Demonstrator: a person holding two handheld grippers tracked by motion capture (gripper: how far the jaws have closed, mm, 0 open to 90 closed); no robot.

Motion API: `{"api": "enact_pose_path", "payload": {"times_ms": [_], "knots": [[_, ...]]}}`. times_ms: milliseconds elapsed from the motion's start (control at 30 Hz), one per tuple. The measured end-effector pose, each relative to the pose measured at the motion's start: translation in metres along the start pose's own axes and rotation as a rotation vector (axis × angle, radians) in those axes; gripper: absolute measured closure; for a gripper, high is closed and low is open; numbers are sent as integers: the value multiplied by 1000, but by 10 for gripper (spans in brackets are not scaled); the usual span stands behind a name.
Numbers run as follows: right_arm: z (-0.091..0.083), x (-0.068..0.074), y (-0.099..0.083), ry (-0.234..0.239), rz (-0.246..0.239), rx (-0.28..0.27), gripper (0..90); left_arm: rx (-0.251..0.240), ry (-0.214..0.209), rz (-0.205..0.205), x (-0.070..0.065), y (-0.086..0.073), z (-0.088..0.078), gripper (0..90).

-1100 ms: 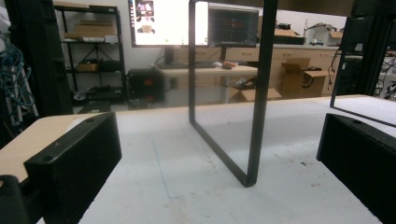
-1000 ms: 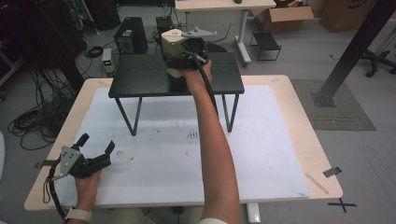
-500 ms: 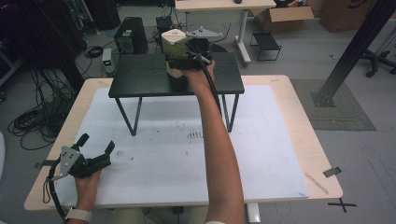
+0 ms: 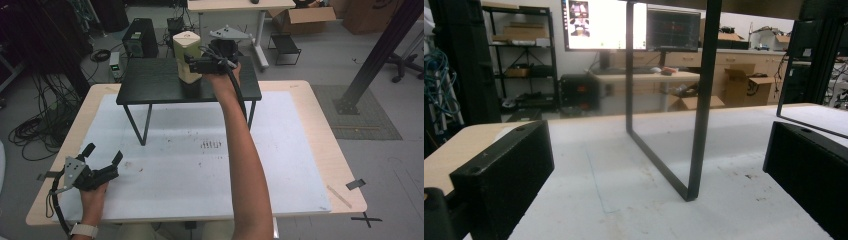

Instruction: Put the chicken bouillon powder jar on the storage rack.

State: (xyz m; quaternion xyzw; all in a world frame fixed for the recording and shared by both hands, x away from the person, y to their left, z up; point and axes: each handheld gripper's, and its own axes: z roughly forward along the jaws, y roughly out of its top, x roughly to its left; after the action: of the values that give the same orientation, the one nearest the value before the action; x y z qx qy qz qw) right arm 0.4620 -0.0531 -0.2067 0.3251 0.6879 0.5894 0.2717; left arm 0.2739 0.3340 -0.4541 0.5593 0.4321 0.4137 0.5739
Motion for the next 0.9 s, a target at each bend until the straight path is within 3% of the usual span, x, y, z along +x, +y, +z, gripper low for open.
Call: {"api": "enact_pose_path", "payload": {"times_ms": [533,900], "knots": [[-47,-8,-7,-30,3,-78,0,1,0,2,0,0,0,3],[-79,-6,-20,-60,-45,-93,0,0,0,0,0,0,0,2]]}}
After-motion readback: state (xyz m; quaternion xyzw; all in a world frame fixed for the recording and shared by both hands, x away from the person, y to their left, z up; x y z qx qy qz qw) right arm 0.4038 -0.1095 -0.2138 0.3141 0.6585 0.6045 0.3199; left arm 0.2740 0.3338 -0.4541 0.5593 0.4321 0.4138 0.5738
